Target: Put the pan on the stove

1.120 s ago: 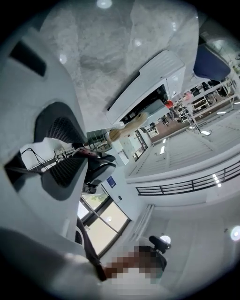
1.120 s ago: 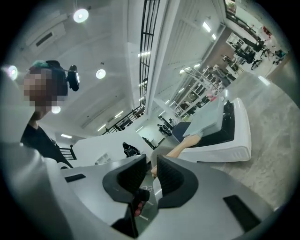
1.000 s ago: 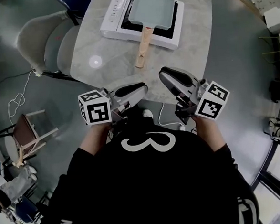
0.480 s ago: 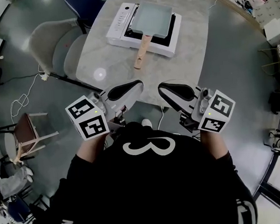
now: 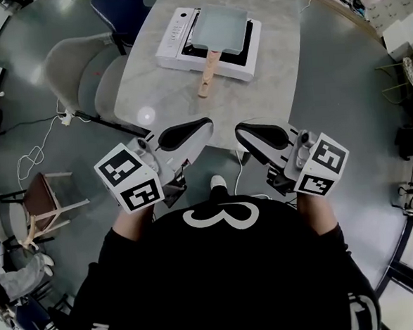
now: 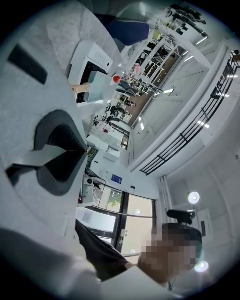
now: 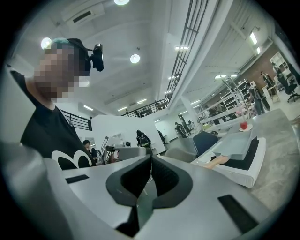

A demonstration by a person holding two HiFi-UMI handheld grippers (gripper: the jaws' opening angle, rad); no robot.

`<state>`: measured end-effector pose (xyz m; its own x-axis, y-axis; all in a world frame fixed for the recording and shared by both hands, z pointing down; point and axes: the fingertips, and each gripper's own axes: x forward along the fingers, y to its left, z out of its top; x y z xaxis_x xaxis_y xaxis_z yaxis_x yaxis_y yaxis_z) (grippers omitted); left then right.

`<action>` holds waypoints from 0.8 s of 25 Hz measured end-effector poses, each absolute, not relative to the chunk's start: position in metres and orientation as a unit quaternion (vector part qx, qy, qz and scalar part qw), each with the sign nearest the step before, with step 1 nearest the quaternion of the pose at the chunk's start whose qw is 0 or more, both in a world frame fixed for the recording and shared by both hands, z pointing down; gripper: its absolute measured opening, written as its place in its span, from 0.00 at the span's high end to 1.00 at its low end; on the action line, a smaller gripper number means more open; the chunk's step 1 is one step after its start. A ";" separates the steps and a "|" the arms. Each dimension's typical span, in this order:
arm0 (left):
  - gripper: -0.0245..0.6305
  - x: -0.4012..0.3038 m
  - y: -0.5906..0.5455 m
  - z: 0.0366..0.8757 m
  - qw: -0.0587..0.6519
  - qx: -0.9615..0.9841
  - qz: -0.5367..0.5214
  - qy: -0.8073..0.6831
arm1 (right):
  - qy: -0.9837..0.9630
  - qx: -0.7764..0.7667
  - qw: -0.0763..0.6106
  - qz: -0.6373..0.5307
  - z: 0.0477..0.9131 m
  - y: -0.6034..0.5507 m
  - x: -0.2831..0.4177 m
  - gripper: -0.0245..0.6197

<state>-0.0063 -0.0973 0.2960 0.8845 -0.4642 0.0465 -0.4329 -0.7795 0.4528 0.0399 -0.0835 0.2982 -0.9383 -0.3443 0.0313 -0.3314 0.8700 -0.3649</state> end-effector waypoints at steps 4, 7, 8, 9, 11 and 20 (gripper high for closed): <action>0.93 -0.016 -0.071 0.282 0.210 0.950 -0.030 -0.229 | 0.966 -0.168 0.040 -0.193 0.282 -0.056 0.027 0.94; 0.93 -0.024 -0.046 0.273 0.202 0.954 -0.030 -0.220 | 0.962 -0.167 0.062 -0.209 0.268 -0.034 0.020 0.94; 0.93 -0.026 -0.038 0.271 0.202 0.955 -0.028 -0.217 | 0.962 -0.172 0.058 -0.206 0.267 -0.028 0.017 0.94; 0.93 -0.029 -0.030 0.270 0.202 0.955 -0.026 -0.215 | 0.962 -0.177 0.053 -0.201 0.266 -0.021 0.013 0.94; 0.93 -0.034 -0.015 0.269 0.202 0.956 -0.024 -0.210 | 0.963 -0.183 0.047 -0.193 0.265 -0.007 0.006 0.94; 0.93 -0.047 0.045 0.256 0.200 0.959 -0.037 -0.196 | 0.962 -0.208 0.045 -0.171 0.258 0.052 -0.008 0.94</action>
<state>-0.0467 0.0453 0.2563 0.9207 -0.3903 0.0064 -0.3603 -0.8434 0.3986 -0.0078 0.0524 0.2579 -0.9092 -0.4162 -0.0149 -0.3856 0.8548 -0.3473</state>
